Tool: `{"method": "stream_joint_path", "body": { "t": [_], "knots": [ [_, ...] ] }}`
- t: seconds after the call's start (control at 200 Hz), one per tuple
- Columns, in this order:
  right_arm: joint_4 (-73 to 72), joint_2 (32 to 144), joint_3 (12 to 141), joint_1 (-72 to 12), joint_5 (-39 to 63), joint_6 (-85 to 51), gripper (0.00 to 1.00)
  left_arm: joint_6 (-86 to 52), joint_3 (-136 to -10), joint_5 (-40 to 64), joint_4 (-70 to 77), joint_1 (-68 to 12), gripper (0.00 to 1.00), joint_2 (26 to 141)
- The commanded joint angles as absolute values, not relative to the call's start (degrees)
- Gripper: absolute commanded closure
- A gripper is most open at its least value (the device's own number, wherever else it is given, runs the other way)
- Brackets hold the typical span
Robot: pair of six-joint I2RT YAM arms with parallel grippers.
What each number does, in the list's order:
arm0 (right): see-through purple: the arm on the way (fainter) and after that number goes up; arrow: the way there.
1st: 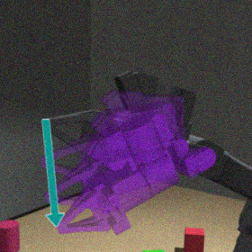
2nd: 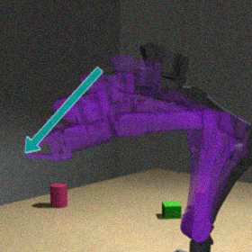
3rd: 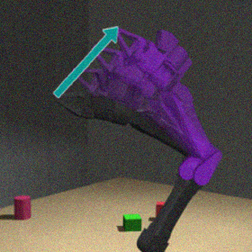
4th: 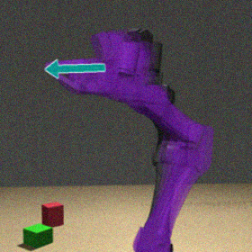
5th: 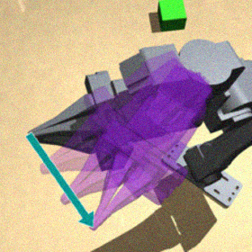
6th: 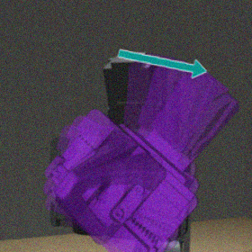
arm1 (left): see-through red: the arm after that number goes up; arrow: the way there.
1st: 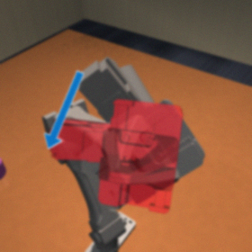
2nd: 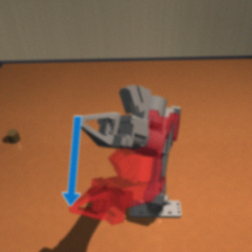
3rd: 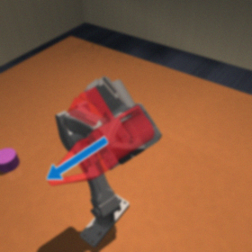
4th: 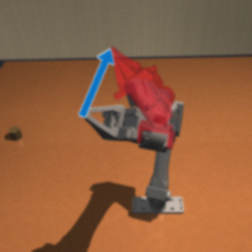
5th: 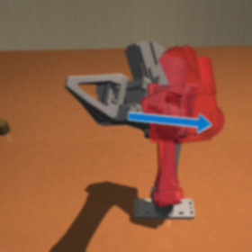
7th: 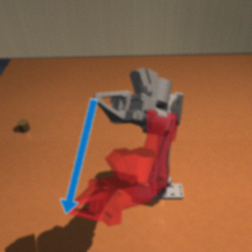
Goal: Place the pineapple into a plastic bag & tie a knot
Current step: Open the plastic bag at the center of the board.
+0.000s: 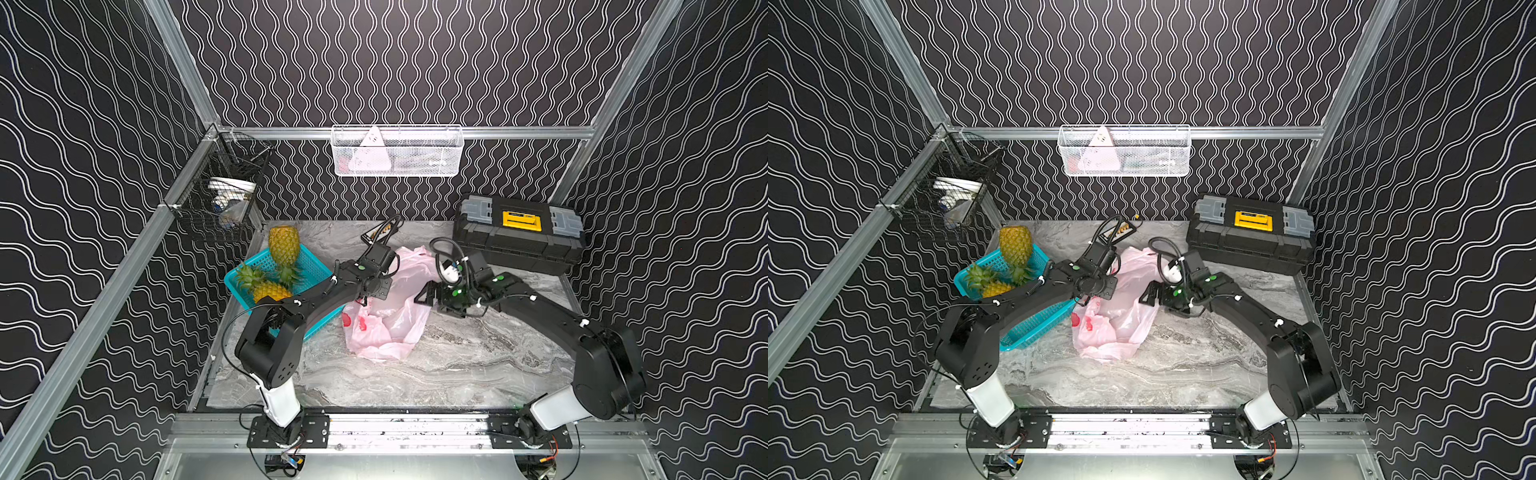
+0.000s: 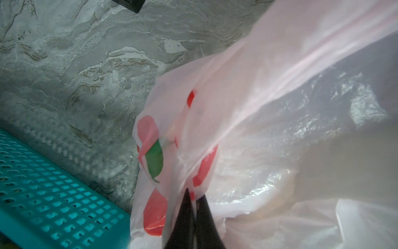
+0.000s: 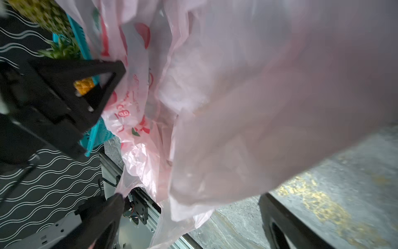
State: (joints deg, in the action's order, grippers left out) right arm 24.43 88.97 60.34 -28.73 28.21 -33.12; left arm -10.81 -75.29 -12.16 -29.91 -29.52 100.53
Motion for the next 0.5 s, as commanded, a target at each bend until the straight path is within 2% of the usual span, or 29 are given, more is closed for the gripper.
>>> {"method": "stream_joint_path", "body": {
  "t": [0.0, 0.065, 0.135, 0.19, 0.24, 0.295, 0.345, 0.49],
  "knots": [
    [16.11, 91.99, 58.74, -28.83, 27.25, -36.84, 0.00, -11.43, -74.97, -10.41, -29.01, -28.91, 1.00, 99.76],
    [11.89, 93.89, 57.16, -28.83, 27.79, -38.05, 0.00, -11.51, -74.97, -9.67, -29.09, -28.54, 1.00, 99.56],
    [6.13, 94.98, 55.64, -28.83, 30.50, -40.29, 0.08, -11.82, -74.73, -8.95, -28.93, -28.07, 1.00, 99.32],
    [2.48, 95.12, 55.09, -28.96, 32.87, -41.96, 0.28, -12.02, -74.69, -8.29, -28.96, -27.63, 1.00, 99.09],
    [0.87, 93.81, 54.55, -29.00, 33.86, -42.99, 0.54, -12.11, -74.87, -7.60, -29.35, -26.86, 1.00, 98.87],
    [2.01, 89.99, 54.11, -28.74, 32.68, -43.20, 0.77, -12.05, -75.25, -6.74, -29.79, -25.48, 1.00, 98.17],
    [7.31, 85.48, 54.95, -27.91, 29.77, -41.68, 0.92, -11.75, -75.59, -6.28, -30.40, -24.20, 1.00, 97.30],
    [27.49, 77.24, 62.39, -23.35, 23.47, -33.90, 0.99, -10.48, -76.71, -5.31, -31.77, -21.41, 1.00, 95.03]
  ]
}}
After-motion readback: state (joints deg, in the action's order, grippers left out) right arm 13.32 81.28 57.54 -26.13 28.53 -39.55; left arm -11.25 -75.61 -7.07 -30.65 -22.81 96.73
